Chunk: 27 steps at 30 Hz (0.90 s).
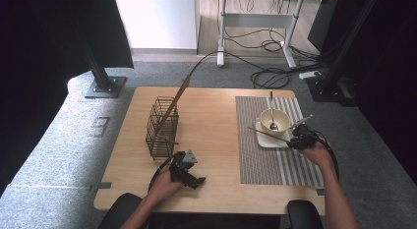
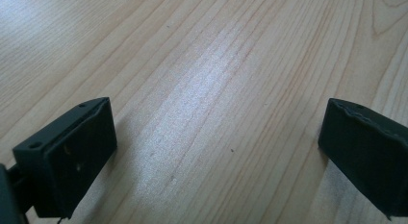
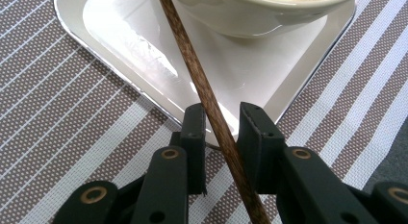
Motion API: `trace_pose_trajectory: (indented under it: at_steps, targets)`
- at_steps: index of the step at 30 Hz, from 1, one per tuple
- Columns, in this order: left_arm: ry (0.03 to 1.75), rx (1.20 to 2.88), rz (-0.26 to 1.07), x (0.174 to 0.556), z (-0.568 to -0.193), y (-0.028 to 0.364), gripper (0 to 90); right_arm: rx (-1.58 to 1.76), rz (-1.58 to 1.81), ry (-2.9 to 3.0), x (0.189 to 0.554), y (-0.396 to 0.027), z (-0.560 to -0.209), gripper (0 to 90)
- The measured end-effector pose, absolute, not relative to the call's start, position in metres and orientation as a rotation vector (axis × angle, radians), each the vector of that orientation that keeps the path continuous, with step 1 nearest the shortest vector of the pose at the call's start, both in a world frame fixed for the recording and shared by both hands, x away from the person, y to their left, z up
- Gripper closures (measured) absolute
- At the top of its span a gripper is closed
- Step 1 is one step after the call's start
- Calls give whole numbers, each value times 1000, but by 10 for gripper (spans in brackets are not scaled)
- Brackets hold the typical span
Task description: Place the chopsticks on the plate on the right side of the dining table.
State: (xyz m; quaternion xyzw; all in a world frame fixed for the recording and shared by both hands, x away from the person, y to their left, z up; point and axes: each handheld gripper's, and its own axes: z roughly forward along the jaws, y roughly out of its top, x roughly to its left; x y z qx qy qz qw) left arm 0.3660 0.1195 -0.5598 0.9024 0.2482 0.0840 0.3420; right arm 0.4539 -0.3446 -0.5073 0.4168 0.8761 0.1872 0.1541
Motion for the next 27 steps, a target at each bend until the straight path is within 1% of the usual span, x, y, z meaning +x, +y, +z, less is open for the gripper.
trace_pose_trajectory:
  at_steps: [4, 10, 11, 12, 13, 18, 21, 24, 27]
  targets:
    - [645, 2347, 218, 366, -560, 120, 0, 1201, 543, 2500, 454, -345, -508, 693]
    - [646, 2346, 218, 366, -560, 119, 0, 1201, 559, 2476, 453, -346, -507, 620]
    - [646, 2346, 218, 366, -560, 119, 0, 1201, 573, 2465, 451, -346, -505, 580]
    - [646, 2347, 218, 366, -560, 119, 0, 1201, 573, 2465, 451, -346, -505, 580]
    - [646, 2346, 218, 366, -560, 119, 0, 1203, 578, 2462, 451, -346, -504, 557]
    - [646, 2346, 218, 366, -560, 119, 0, 1201, 628, 2469, 442, -343, -500, 348]
    - [646, 2346, 218, 366, -560, 119, 0, 1210, 662, 2461, 436, -342, -499, 270]
    - [646, 2346, 218, 366, -560, 119, 0, 1224, 716, 2409, 426, -339, -499, 146]
    - [645, 2348, 219, 366, -560, 119, 0, 1238, 794, 2359, 419, -336, -500, 115]
